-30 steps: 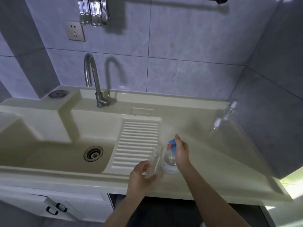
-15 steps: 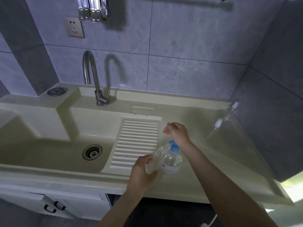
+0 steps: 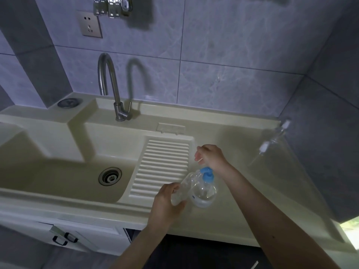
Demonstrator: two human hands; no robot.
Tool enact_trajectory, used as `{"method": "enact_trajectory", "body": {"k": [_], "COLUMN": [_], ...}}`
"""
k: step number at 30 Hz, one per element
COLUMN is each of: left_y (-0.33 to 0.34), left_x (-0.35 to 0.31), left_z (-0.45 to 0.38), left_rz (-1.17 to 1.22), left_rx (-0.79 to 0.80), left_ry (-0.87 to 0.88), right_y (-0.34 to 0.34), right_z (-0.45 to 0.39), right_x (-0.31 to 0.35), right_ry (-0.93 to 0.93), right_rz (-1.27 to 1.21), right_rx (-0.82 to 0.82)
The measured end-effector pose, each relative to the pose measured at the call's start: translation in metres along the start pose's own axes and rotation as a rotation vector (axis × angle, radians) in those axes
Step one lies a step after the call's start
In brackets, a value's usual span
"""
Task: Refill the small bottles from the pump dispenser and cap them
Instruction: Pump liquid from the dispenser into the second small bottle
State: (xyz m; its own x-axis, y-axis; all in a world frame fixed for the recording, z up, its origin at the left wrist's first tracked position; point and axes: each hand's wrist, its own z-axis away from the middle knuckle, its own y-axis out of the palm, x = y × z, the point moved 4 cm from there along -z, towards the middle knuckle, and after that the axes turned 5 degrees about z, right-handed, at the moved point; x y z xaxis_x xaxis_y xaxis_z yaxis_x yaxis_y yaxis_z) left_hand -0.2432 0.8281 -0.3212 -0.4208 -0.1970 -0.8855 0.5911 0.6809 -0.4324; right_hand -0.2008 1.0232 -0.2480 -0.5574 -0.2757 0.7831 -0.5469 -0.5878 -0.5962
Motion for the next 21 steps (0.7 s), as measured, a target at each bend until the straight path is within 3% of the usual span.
{"method": "enact_trajectory", "body": {"k": [8,13,18,21], "left_y": [-0.008,-0.012,-0.019,-0.024], "left_x": [0.002,-0.002,-0.008,-0.011], "left_z": [-0.006,0.002,0.005,0.001], "left_rz": [0.01,0.261,0.567,0.636], "left_rx": [0.003,-0.081,-0.137,-0.118], "left_ry": [0.088,-0.065,-0.246,-0.35], "right_y": [0.003,0.011,0.011,0.01], "right_z": [-0.004,-0.011,-0.01,-0.01], "right_x": [0.002,-0.006,-0.009,-0.008], "right_ry": [-0.007,0.171,0.143,0.116], "right_rz": [0.226,0.247,0.235,0.266], "right_rx": [0.03,0.179,0.127,0.101]}}
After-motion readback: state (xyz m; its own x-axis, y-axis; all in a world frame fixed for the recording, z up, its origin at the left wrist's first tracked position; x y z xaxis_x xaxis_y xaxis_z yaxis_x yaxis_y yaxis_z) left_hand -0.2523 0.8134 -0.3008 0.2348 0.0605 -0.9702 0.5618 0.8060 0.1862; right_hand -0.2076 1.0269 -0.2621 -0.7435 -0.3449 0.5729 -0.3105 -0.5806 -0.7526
